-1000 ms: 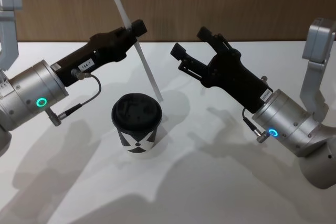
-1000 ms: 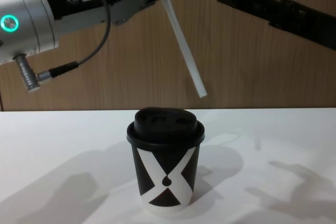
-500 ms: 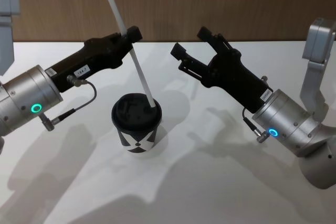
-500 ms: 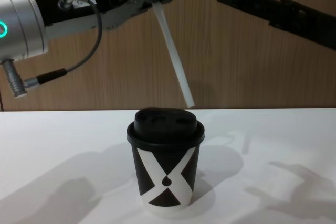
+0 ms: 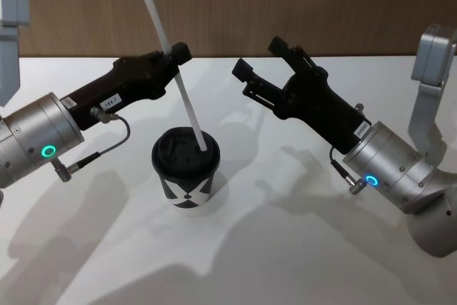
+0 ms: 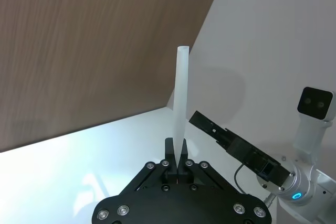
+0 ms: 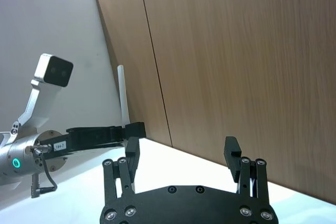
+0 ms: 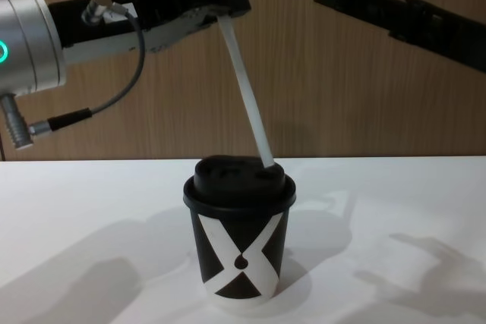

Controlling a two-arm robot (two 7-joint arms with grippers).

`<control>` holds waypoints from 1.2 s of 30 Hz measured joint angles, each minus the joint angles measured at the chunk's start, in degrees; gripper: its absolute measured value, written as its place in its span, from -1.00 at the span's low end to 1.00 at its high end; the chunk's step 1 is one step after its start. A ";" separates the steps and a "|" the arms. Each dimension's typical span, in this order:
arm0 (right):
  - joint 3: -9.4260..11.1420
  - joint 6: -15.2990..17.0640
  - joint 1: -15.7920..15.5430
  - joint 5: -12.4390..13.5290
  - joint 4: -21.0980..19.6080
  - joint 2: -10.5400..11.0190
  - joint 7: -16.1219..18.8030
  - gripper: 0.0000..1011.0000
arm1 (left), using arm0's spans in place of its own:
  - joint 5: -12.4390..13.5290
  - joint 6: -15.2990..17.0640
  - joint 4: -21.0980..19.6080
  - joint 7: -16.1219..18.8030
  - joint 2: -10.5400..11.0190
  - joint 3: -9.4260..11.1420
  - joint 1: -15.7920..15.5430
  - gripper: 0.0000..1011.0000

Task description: Pick up the straw with one hand, pass it to the other hand, and insert it into the cup.

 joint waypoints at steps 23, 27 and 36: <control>0.00 0.00 0.00 0.00 0.00 0.00 0.00 0.98 | 0.12 -0.67 2.59 0.31 0.03 1.82 -1.45 -1.00; 0.00 0.00 0.00 0.00 0.00 0.00 0.00 0.98 | 0.13 -0.80 3.21 0.29 -0.13 2.17 -1.79 -1.00; 0.00 0.00 0.00 0.00 0.00 0.00 0.00 0.98 | -0.21 -0.80 4.75 -0.28 -0.55 3.04 -2.68 -1.00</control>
